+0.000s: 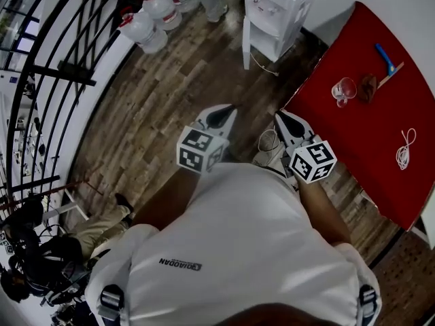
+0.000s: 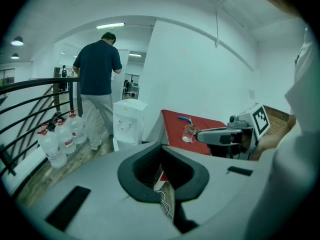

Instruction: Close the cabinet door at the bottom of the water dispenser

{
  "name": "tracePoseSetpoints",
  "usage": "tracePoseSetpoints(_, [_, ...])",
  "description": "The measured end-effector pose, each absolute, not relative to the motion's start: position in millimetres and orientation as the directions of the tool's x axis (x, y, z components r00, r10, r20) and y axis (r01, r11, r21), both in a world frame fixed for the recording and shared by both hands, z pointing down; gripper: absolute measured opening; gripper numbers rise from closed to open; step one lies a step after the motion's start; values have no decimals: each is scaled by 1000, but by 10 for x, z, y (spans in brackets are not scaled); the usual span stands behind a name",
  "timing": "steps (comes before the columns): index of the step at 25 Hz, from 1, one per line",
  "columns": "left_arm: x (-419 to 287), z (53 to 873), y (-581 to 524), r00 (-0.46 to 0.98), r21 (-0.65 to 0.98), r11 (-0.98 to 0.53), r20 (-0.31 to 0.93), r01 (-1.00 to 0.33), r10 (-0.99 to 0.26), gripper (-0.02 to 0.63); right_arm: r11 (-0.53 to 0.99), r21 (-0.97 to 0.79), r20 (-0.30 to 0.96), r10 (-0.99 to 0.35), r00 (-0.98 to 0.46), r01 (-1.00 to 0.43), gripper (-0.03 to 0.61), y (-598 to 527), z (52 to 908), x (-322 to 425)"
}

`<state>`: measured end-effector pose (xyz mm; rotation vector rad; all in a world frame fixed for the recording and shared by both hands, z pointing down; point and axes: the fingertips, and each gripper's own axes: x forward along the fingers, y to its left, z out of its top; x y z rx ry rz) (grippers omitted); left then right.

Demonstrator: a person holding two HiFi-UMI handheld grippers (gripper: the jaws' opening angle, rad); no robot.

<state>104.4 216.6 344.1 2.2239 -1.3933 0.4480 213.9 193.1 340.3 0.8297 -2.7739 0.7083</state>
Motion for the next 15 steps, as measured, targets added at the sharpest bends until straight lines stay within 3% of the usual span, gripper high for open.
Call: tracePoseSetpoints(15, [-414,3627,1196,497,246,-434,510,-867,-703,-3,643,-374,405,-535,-741,-668,21,1096,3701,820])
